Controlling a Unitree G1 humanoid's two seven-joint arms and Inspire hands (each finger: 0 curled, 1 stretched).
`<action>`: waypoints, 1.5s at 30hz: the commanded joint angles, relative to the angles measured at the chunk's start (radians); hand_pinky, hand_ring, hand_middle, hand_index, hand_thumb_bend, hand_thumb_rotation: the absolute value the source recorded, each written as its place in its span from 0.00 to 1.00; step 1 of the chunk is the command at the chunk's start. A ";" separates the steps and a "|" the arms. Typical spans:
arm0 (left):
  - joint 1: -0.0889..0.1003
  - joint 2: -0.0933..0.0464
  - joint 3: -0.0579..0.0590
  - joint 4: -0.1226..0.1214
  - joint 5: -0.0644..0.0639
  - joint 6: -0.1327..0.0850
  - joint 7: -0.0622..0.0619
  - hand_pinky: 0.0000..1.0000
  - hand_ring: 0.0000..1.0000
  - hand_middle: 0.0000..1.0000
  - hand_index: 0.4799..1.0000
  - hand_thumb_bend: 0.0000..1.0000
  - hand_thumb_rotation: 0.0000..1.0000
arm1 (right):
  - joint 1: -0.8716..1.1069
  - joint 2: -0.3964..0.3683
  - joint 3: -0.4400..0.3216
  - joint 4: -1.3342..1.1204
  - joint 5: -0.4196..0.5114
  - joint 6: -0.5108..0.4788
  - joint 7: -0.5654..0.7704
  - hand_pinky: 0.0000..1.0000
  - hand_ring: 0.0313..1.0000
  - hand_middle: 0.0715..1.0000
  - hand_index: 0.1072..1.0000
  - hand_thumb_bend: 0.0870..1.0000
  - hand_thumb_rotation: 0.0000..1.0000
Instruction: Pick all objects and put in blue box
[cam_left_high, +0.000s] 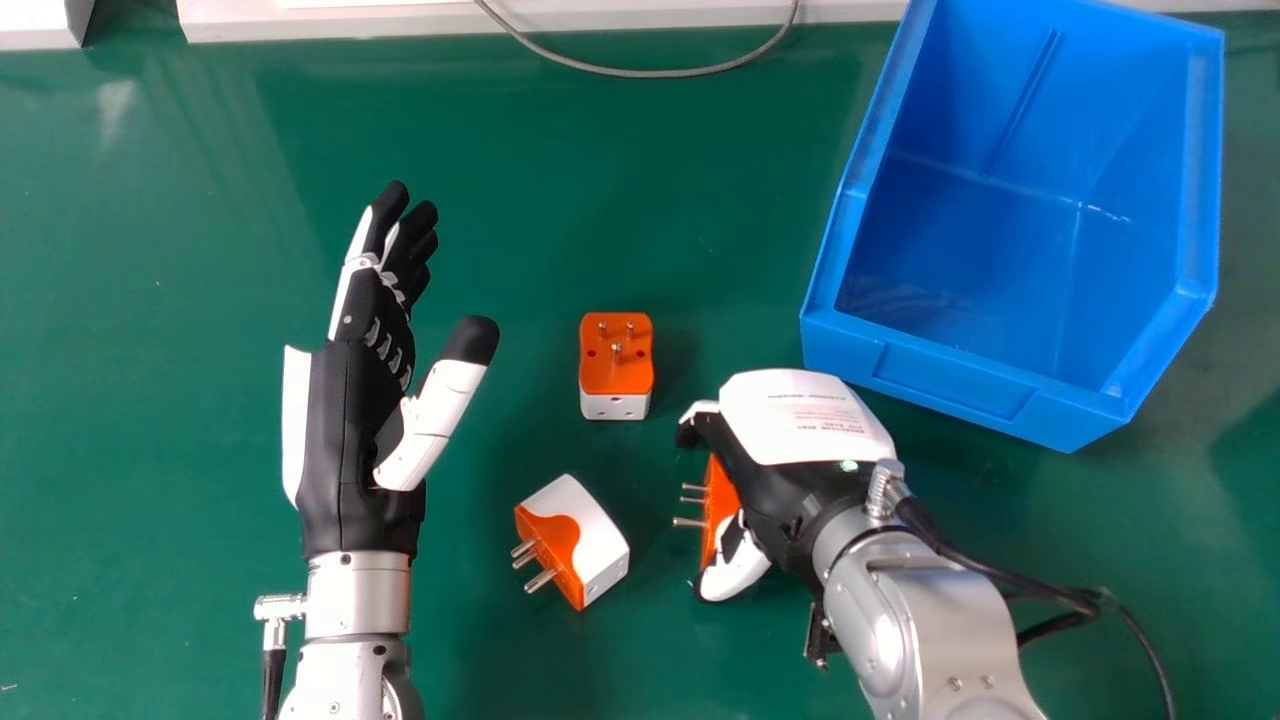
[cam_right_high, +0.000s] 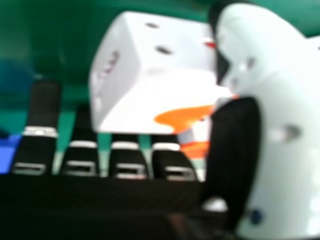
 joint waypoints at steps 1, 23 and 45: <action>-0.010 -0.002 0.002 -0.013 0.001 -0.009 -0.001 0.95 0.92 0.91 0.84 0.96 0.66 | 0.055 -0.028 0.007 0.031 0.000 0.002 0.023 0.46 0.63 0.64 0.71 0.48 0.02; -0.016 -0.001 -0.001 -0.016 -0.011 -0.002 -0.007 0.94 0.92 0.91 0.85 0.96 0.67 | 0.057 -0.010 -0.074 0.044 0.122 -0.100 -0.044 0.39 0.50 0.57 0.64 0.44 0.00; -0.012 -0.004 0.000 -0.013 -0.011 -0.008 -0.013 0.95 0.92 0.91 0.85 0.96 0.66 | 0.093 0.005 -0.117 0.035 0.215 -0.214 -0.292 0.34 0.38 0.47 0.49 0.46 0.00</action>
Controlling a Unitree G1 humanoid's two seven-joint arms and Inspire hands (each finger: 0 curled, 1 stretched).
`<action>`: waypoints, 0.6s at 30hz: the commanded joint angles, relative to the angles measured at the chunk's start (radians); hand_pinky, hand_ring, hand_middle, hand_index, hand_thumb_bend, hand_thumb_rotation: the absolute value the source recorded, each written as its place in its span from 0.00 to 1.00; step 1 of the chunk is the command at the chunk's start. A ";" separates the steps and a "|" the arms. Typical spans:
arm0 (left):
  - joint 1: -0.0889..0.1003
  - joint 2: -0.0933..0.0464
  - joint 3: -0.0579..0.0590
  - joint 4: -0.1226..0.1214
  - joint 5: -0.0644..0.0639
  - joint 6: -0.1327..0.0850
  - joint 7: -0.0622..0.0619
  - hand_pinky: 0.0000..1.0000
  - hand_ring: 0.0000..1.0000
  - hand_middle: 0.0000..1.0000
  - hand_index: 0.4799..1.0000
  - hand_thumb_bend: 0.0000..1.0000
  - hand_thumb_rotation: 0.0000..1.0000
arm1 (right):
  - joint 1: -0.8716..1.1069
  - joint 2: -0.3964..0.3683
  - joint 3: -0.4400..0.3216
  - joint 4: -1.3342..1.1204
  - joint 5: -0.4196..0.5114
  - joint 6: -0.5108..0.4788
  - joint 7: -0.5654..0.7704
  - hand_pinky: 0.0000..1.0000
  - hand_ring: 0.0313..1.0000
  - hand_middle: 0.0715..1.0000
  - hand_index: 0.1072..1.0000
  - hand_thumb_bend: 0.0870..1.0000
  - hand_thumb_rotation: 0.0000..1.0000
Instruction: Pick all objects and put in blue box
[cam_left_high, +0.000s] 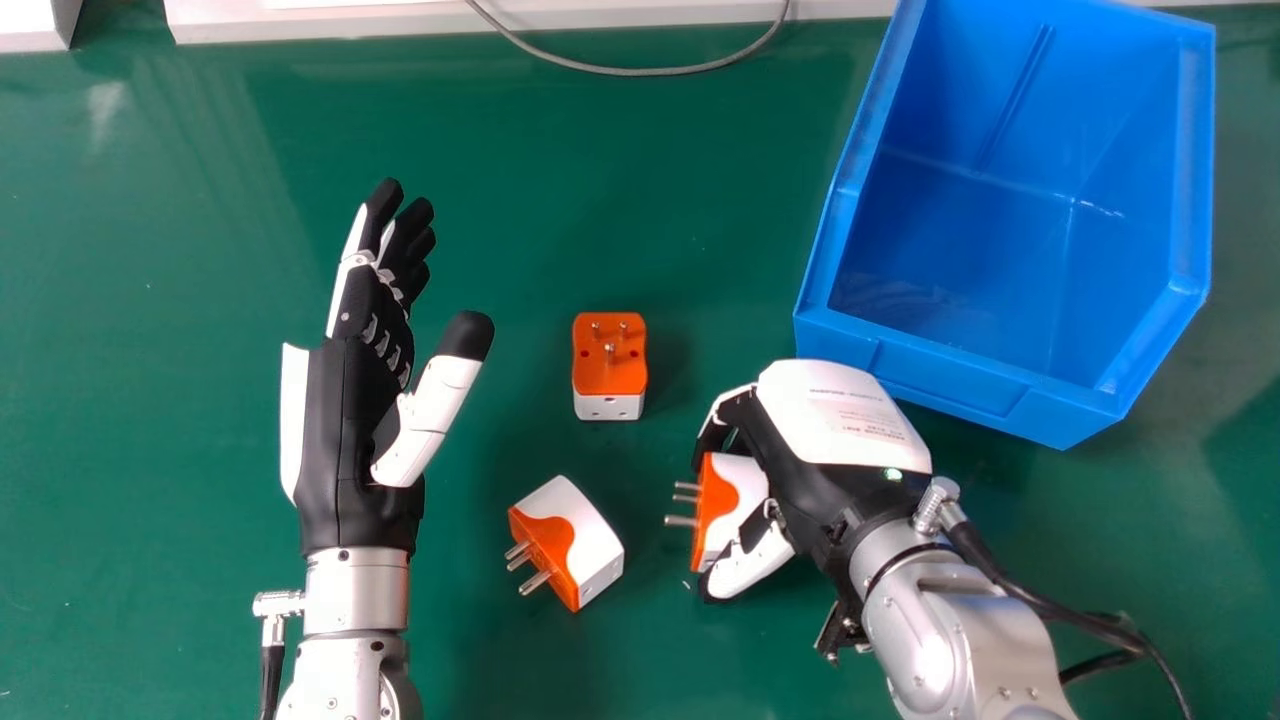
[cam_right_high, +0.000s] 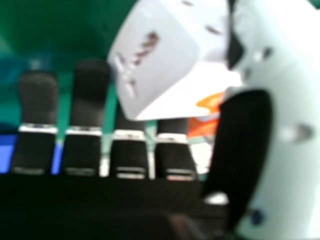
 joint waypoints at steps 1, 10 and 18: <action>-0.006 -0.007 0.000 -0.013 0.006 -0.014 -0.001 0.95 0.92 0.91 0.85 0.96 0.66 | 0.028 0.007 -0.013 -0.011 0.029 -0.043 -0.060 0.34 0.38 0.47 0.49 0.46 0.00; -0.002 -0.006 -0.002 -0.013 0.016 -0.015 0.009 0.94 0.92 0.91 0.85 0.95 0.67 | 0.074 0.050 -0.071 0.021 0.114 -0.160 -0.306 0.34 0.38 0.47 0.47 0.46 0.00; -0.002 -0.006 -0.002 -0.013 0.020 -0.015 0.015 0.94 0.91 0.91 0.85 0.95 0.67 | 0.076 0.057 -0.081 0.043 0.138 -0.201 -0.365 0.34 0.38 0.46 0.47 0.46 0.00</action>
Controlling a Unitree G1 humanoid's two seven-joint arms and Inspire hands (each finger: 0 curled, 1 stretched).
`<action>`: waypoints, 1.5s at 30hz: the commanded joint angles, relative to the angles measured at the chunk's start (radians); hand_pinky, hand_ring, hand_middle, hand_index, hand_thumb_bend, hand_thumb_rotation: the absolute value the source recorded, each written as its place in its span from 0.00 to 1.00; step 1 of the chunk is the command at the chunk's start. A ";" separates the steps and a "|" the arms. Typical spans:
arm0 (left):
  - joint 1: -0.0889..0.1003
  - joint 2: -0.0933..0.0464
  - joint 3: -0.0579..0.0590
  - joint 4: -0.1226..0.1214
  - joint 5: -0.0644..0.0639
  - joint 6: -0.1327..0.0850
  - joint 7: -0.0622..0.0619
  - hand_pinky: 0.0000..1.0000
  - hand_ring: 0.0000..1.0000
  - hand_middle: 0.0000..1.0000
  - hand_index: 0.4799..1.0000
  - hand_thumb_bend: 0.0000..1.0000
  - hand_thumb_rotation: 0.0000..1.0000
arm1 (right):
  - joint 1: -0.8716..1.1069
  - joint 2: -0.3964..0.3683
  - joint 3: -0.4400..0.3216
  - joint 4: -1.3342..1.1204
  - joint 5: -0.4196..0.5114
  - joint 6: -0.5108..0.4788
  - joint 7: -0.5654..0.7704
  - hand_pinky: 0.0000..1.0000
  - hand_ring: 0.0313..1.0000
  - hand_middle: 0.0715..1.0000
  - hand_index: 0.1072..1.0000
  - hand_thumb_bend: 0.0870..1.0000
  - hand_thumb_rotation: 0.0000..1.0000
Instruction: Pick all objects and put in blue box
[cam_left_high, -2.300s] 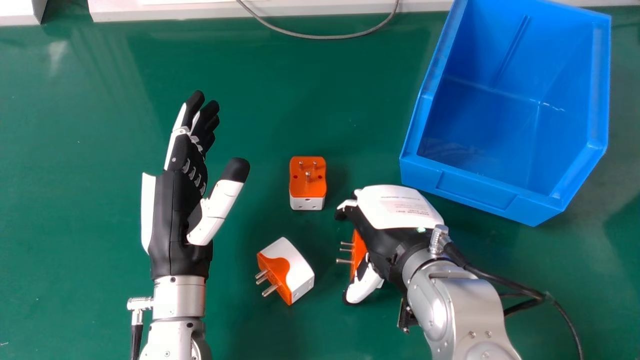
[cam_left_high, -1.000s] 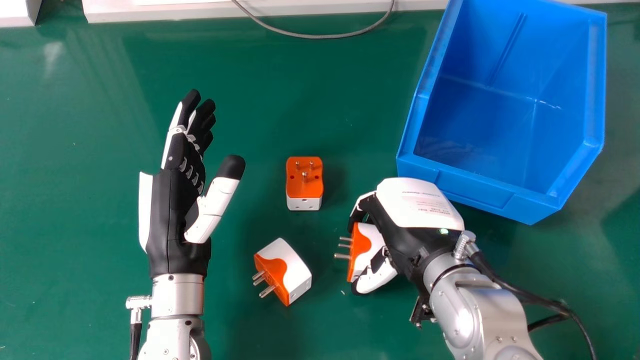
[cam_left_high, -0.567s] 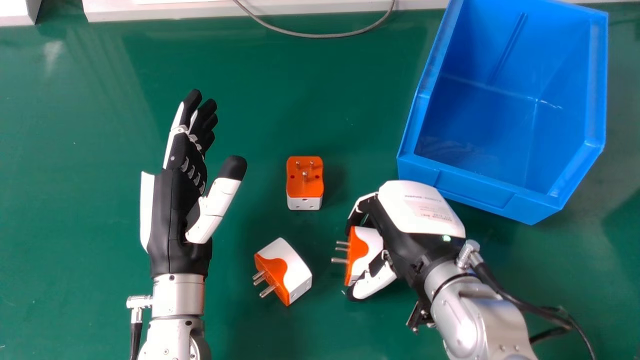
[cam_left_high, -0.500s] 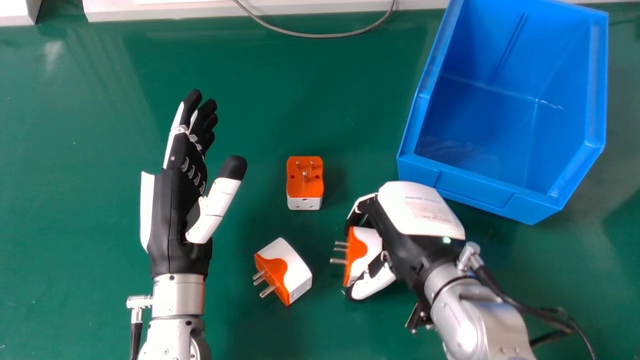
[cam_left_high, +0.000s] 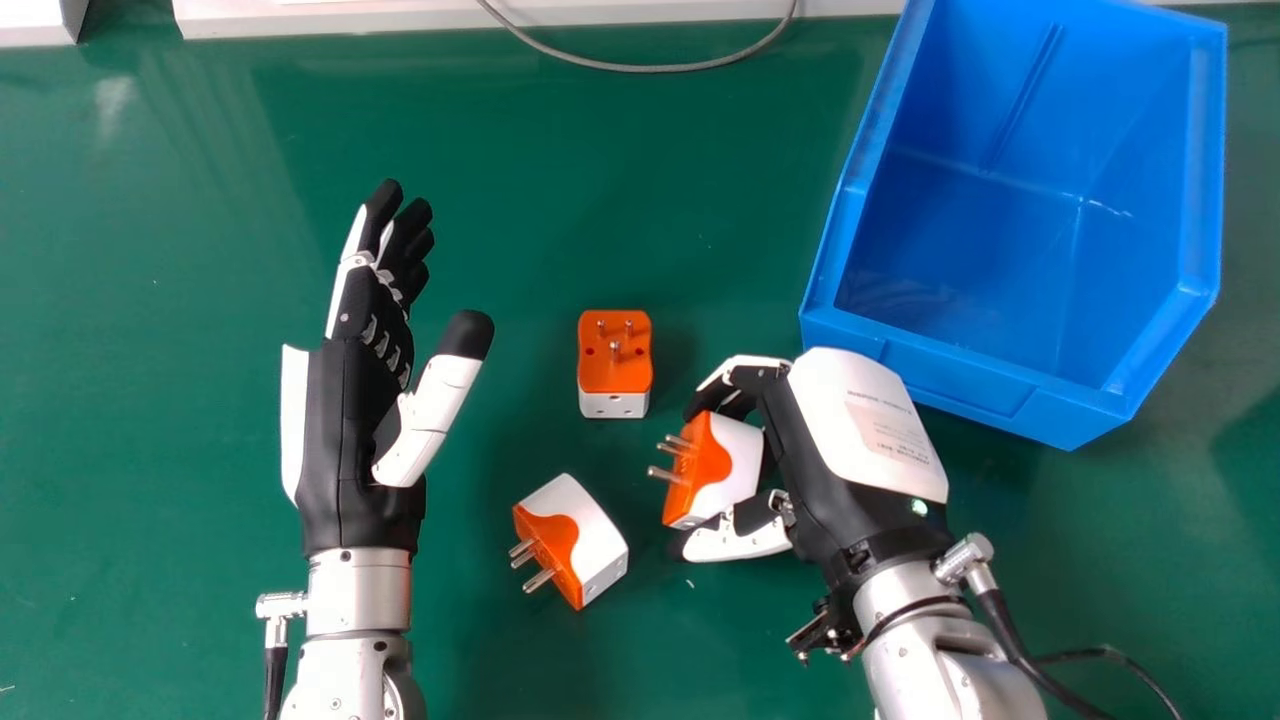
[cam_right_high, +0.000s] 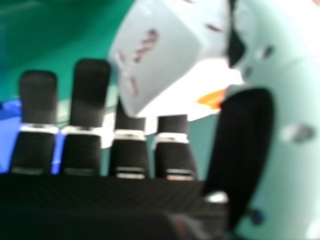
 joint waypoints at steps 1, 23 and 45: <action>-0.002 0.000 -0.002 -0.013 0.018 -0.014 0.003 0.94 0.91 0.91 0.85 0.95 0.67 | -0.009 0.003 -0.008 -0.008 0.006 -0.031 -0.033 0.34 0.38 0.46 0.47 0.46 0.00; -0.001 0.000 0.000 -0.015 0.026 -0.011 0.009 0.93 0.91 0.91 0.84 0.96 0.67 | 0.006 0.014 -0.015 -0.001 0.011 -0.160 -0.271 0.35 0.36 0.45 0.46 0.46 0.00; -0.017 -0.001 0.001 -0.007 0.029 -0.009 0.014 0.93 0.91 0.91 0.84 0.95 0.67 | -0.090 0.073 -0.072 0.293 0.003 -0.565 -0.897 0.32 0.37 0.47 0.47 0.46 0.00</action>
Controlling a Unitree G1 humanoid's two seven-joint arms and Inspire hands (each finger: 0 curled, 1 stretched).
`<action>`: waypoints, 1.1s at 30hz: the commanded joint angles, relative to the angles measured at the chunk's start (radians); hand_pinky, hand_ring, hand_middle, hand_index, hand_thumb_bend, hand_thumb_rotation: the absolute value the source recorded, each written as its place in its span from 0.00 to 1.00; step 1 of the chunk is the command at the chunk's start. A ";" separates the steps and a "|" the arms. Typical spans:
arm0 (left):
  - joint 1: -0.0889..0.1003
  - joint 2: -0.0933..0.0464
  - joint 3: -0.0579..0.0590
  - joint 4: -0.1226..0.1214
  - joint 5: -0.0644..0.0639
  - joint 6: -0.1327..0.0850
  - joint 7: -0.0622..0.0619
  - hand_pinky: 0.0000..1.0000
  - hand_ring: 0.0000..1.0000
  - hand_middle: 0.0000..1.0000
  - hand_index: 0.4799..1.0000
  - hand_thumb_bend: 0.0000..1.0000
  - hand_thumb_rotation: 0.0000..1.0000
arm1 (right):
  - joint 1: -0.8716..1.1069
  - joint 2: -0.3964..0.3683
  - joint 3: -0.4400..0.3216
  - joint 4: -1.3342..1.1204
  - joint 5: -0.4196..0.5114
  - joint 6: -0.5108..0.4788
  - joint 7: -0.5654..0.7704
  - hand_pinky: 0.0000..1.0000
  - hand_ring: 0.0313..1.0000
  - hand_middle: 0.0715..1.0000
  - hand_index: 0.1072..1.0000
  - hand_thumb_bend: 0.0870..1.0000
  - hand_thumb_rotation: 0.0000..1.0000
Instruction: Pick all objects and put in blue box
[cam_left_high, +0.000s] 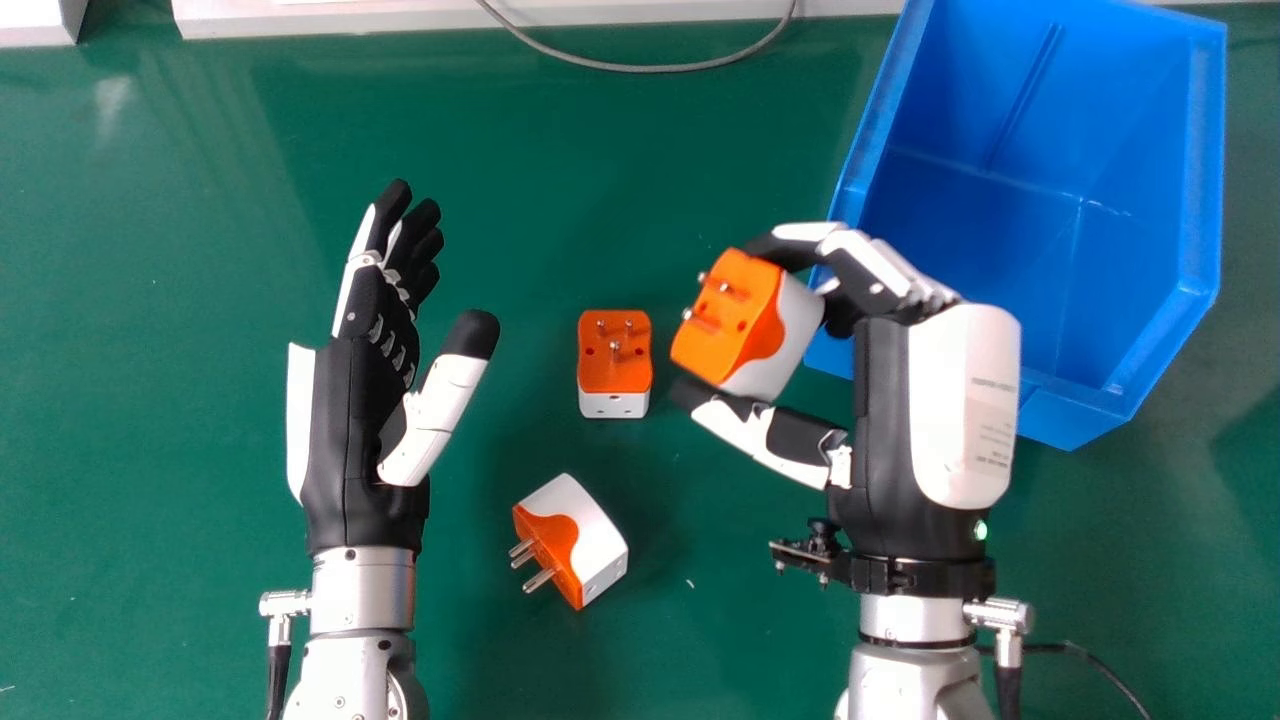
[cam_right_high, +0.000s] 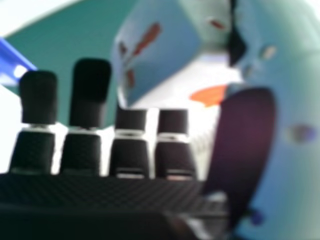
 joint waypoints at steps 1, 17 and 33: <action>-0.015 0.000 0.000 -0.008 0.005 -0.010 -0.002 0.93 0.91 0.91 0.84 0.95 0.67 | -0.033 0.012 -0.014 0.019 -0.027 -0.036 -0.100 0.32 0.37 0.47 0.46 0.45 0.00; -0.021 -0.003 -0.002 -0.003 0.010 -0.014 0.004 0.93 0.91 0.91 0.84 0.95 0.67 | -0.069 -0.019 -0.120 0.084 -0.044 -0.071 -0.277 0.31 0.40 0.49 0.43 0.45 0.00; -0.020 -0.015 -0.001 0.011 0.024 -0.024 0.023 0.94 0.91 0.91 0.84 0.94 0.68 | -0.072 -0.082 -0.281 0.080 -0.030 -0.033 -0.300 0.32 0.40 0.49 0.41 0.45 0.00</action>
